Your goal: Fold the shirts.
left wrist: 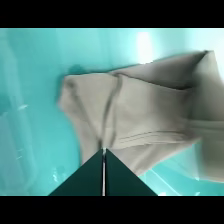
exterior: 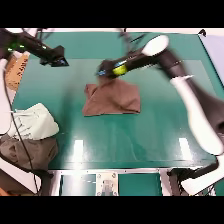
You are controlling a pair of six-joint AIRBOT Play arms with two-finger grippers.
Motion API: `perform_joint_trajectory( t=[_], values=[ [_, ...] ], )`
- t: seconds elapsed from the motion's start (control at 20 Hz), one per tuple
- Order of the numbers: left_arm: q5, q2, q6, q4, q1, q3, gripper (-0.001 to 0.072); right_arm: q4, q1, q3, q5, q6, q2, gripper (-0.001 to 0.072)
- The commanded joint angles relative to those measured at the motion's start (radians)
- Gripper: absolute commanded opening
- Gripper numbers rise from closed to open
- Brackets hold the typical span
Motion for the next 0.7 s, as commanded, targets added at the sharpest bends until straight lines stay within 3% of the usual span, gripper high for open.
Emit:
perform_joint_trajectory(
  t=[0.0, 0.1, 0.25, 0.45, 0.65],
  values=[
    [-0.041, 0.008, 0.012, 0.020, 0.072, 0.000, 0.0018, 0.003, 0.227, -0.001, -0.362, 0.013, -0.175, 0.0569],
    [-0.044, 0.008, 0.039, 0.032, 0.071, 0.000, 0.0018, -0.064, 0.190, 0.000, -0.292, 0.085, -0.175, 0.0569],
    [-0.047, 0.008, 0.042, 0.032, 0.071, 0.000, 0.0018, -0.193, -0.015, 0.003, -0.069, 0.196, -0.097, 0.0569],
    [-0.040, 0.008, 0.041, 0.045, 0.071, 0.000, 0.0018, -0.273, -0.315, -0.017, 0.209, 0.195, -0.028, 0.0569],
    [-0.036, 0.008, 0.040, 0.046, 0.071, 0.000, 0.0018, -0.273, -0.506, -0.213, 0.248, 0.148, -0.018, 0.0569]
  ],
)
